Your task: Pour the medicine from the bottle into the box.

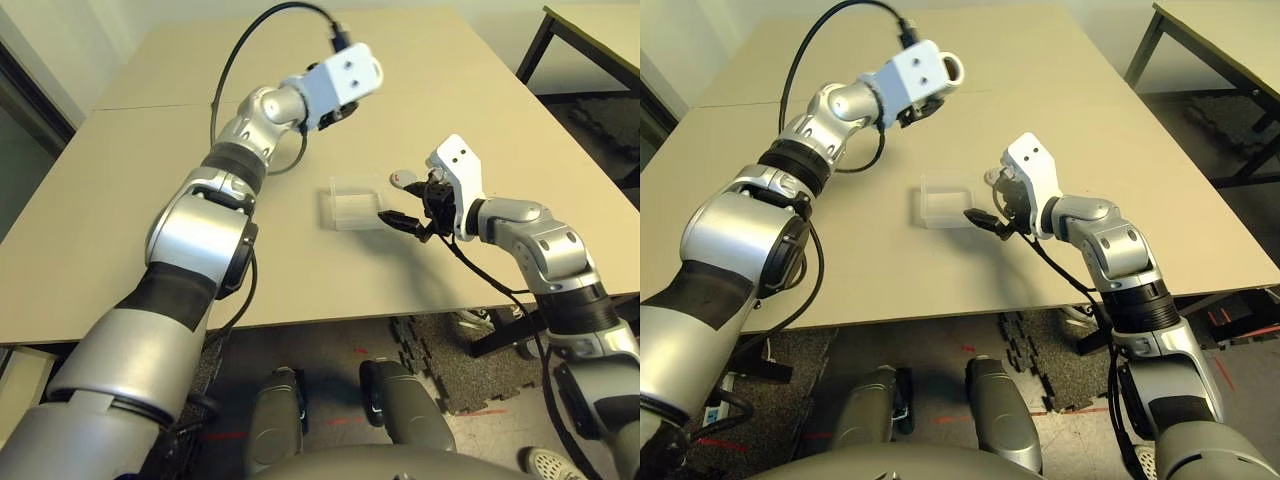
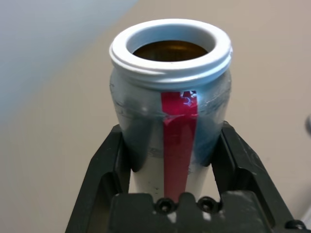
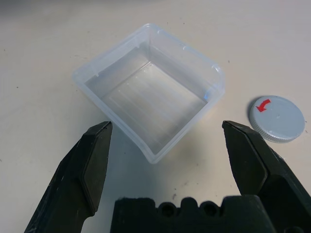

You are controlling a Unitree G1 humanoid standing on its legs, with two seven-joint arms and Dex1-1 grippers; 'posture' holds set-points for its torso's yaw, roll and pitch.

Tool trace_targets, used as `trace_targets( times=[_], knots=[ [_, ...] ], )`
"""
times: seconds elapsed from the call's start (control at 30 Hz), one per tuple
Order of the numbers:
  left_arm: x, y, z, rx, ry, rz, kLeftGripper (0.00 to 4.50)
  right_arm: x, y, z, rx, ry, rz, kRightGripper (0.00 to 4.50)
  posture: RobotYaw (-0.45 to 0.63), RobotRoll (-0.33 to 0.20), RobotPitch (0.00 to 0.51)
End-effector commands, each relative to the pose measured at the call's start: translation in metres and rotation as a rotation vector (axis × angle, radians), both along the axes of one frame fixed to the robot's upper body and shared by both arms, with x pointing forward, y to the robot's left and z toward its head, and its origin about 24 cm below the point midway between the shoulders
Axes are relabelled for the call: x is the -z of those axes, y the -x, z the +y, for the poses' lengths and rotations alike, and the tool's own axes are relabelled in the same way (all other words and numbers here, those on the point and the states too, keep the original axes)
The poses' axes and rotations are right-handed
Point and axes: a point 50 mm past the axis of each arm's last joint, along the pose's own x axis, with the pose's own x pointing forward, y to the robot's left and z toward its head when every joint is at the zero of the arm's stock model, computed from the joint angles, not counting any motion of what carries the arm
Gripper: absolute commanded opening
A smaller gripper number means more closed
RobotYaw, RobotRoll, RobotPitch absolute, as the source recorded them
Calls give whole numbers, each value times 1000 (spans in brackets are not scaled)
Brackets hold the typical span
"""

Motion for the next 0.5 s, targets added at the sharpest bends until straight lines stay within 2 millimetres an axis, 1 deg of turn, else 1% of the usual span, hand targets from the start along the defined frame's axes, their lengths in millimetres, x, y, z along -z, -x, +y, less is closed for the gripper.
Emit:
trace_targets(
  times=[0.03, 0.13, 0.23, 0.37, 0.47, 0.5],
  knots=[
    [42, 6, 25, -207, 221, 155, 2514, -3, 1, -2, -6, 3, 7, 4500, -191, 0, 103],
    [57, 9, 33, -296, 298, 199, 2514, -3, 1, -2, -12, 5, 11, 4500, -186, 0, 108],
    [67, 12, 36, -336, 309, 227, 2514, -4, 2, -2, -18, 8, 14, 4500, -185, 0, 110],
    [63, 11, 35, -329, 287, 208, 2514, -6, 3, -2, -22, 9, 16, 4500, -189, 0, 111],
    [53, 8, 32, -292, 228, 162, 2514, -6, 4, -2, -23, 8, 21, 4500, -191, 0, 109],
    [47, 7, 30, -259, 183, 129, 2514, -5, 4, -2, -23, 8, 22, 4500, -193, 0, 107]
  ],
)
